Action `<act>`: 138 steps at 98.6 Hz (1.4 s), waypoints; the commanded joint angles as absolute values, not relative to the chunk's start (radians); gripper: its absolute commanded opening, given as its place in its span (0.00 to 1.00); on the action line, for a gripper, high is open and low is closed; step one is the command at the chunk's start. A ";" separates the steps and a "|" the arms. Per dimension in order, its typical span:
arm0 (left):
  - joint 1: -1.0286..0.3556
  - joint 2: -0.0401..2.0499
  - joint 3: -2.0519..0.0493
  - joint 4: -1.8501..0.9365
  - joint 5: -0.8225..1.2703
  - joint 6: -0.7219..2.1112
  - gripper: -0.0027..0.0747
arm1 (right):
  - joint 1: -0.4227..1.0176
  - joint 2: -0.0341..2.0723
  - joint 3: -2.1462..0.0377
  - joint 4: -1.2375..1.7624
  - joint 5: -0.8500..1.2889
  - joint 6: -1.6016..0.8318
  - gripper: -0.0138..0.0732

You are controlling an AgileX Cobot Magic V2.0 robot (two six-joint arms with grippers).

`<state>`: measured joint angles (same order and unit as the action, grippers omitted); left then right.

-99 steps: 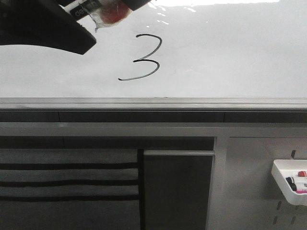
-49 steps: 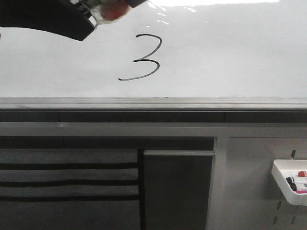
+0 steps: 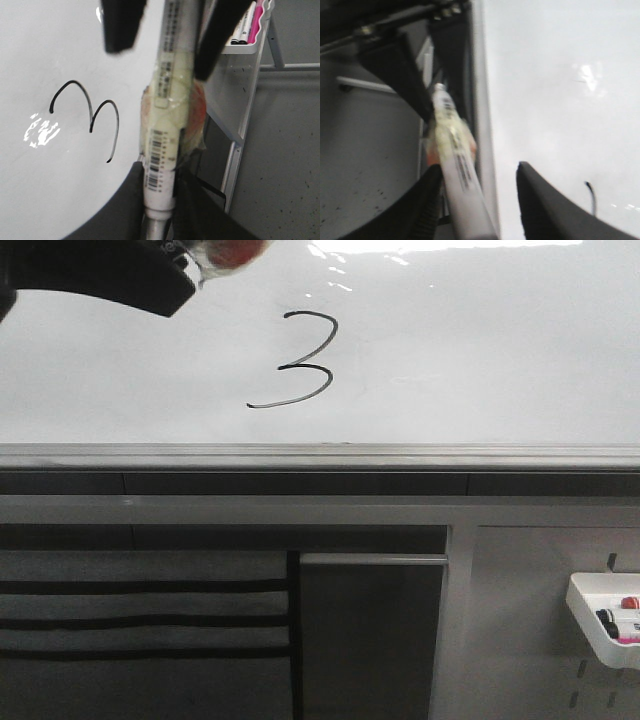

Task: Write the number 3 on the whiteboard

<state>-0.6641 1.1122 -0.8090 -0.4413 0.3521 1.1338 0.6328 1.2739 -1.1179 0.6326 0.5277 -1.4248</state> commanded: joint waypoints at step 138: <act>-0.287 1.301 -0.821 -0.785 0.007 0.841 0.61 | 0.406 1.084 -1.139 0.704 0.544 -1.082 0.60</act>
<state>-0.2881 1.3942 -0.7911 -0.8429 -0.0332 0.8449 0.4368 1.1219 -1.1153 0.6849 0.5225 -1.2115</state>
